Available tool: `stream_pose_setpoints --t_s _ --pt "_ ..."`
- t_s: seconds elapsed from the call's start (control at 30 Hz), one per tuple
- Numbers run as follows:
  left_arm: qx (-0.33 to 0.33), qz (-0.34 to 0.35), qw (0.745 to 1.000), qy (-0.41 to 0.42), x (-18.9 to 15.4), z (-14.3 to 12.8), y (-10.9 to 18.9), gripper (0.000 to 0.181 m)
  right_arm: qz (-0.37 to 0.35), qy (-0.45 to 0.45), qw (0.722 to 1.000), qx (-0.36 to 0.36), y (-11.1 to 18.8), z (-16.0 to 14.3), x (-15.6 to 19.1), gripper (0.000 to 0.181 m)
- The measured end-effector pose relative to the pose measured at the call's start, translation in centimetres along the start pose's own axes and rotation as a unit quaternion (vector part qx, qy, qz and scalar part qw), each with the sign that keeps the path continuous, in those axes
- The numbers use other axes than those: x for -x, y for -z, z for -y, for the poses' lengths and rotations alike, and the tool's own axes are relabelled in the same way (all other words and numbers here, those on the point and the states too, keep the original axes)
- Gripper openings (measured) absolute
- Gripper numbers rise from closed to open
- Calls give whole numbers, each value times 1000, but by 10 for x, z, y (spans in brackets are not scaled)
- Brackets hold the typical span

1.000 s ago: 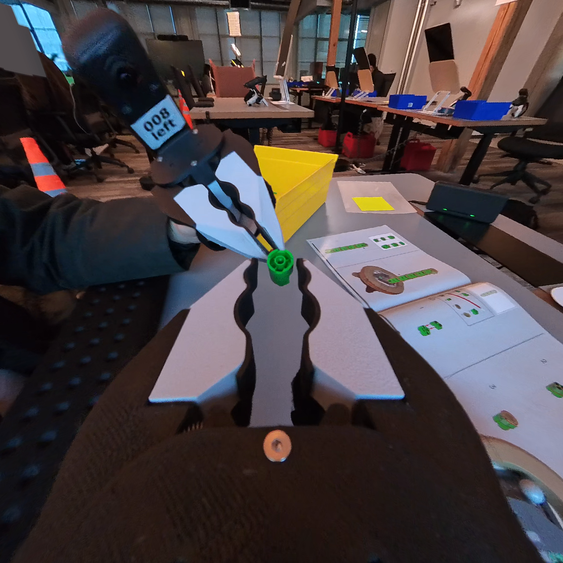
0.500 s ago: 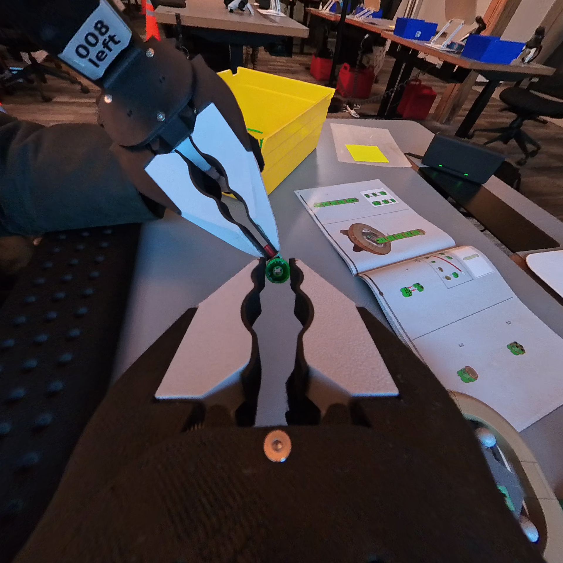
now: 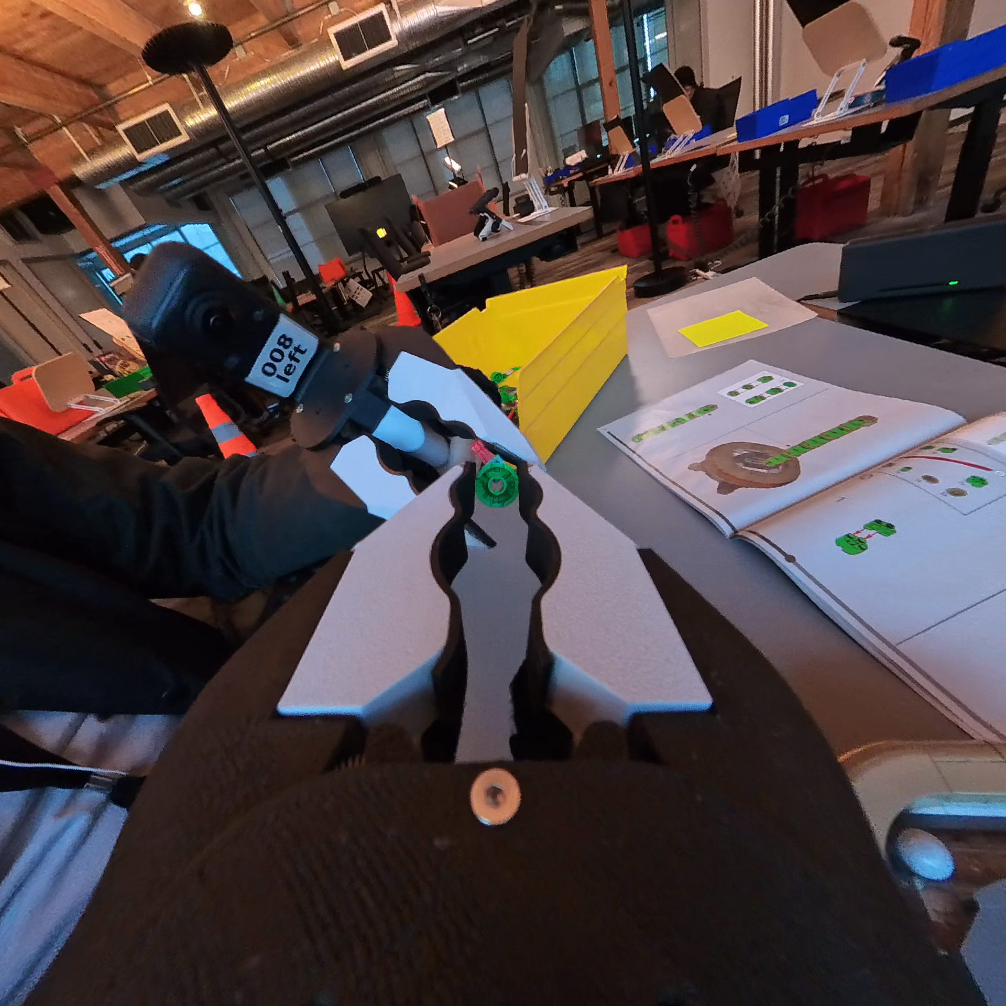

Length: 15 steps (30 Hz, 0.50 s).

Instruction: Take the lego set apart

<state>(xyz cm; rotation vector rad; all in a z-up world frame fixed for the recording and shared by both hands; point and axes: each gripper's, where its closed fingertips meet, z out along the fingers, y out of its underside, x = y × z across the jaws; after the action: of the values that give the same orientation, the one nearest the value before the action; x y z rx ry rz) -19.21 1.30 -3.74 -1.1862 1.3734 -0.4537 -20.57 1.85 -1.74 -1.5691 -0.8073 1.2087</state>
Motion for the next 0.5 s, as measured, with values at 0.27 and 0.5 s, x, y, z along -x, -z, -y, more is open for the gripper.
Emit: stream_pose_setpoints --t_s 0.27,0.5 --pt "18 -11 1000 0 -1 -4 1 17 8 -1 1000 26 -6 -12 1 14" --pt "36 -8 999 -16 -2 -9 0 16 13 -42 998 34 -3 -15 -5 19"
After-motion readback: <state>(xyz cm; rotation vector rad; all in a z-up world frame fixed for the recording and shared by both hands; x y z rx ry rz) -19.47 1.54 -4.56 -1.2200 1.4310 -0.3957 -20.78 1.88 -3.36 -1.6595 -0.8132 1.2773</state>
